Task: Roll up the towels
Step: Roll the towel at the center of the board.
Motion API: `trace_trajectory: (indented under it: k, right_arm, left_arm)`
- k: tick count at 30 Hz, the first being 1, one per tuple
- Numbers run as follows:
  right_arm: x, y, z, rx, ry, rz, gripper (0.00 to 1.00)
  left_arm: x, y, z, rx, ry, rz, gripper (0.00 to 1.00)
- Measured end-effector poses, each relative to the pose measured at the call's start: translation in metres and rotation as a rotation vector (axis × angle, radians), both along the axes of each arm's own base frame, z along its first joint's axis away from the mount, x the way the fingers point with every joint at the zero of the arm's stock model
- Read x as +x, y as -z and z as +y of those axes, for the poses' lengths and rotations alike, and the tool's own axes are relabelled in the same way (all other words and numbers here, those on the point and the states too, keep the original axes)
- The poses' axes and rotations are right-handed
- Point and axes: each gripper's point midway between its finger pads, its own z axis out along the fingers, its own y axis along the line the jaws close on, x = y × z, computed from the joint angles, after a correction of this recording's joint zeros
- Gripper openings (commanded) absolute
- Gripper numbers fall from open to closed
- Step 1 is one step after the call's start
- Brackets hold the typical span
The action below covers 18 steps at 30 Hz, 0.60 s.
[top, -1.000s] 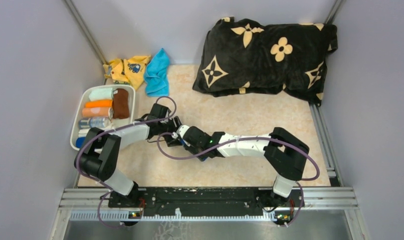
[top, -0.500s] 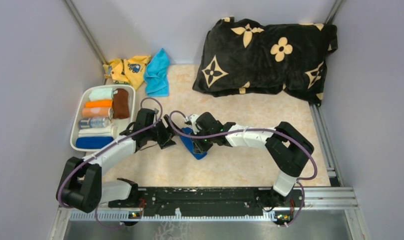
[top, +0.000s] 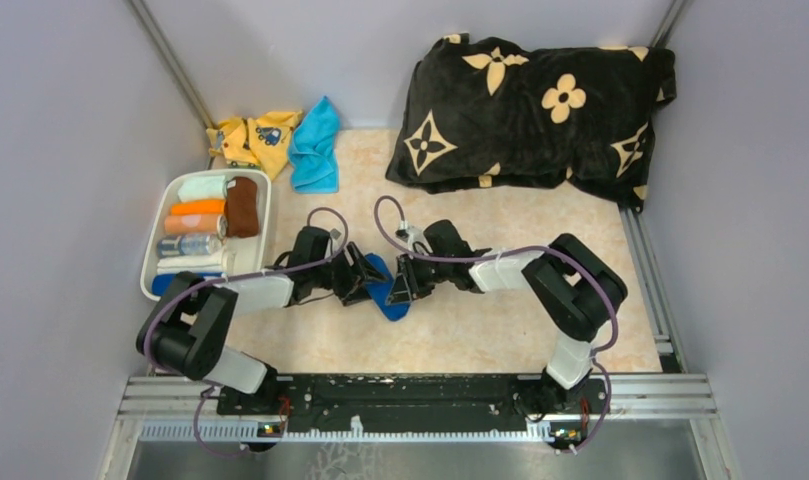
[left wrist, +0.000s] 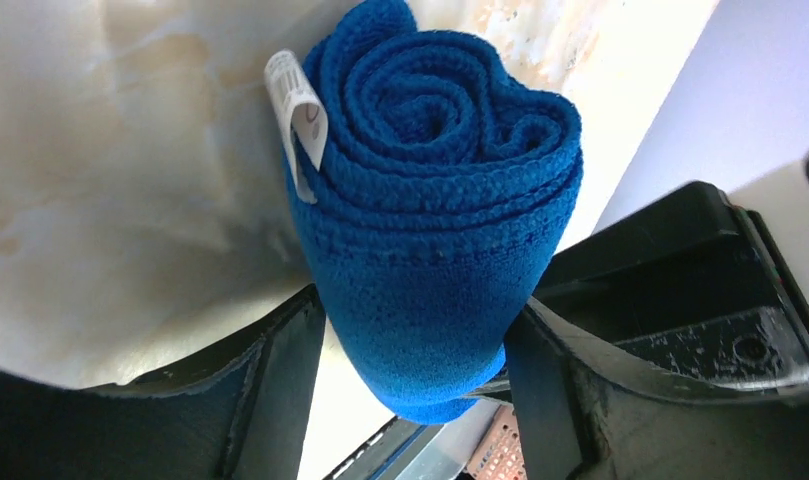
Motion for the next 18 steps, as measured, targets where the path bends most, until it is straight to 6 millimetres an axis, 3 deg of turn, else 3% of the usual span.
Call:
trace_trajectory:
  k: [10, 14, 18]
  right_arm:
    - [0.003, 0.002, -0.004, 0.157, 0.054, 0.212, 0.16]
    - [0.005, 0.002, -0.007, 0.173, 0.077, 0.253, 0.23]
    - [0.006, 0.002, -0.008, 0.168, 0.091, 0.266, 0.41]
  left_arm:
    - [0.008, 0.005, -0.020, -0.027, 0.041, -0.022, 0.64]
    - [0.012, 0.008, -0.030, -0.023, 0.065, -0.020, 0.51]
    - [0.016, 0.012, -0.034, -0.017, 0.079, -0.017, 0.32]
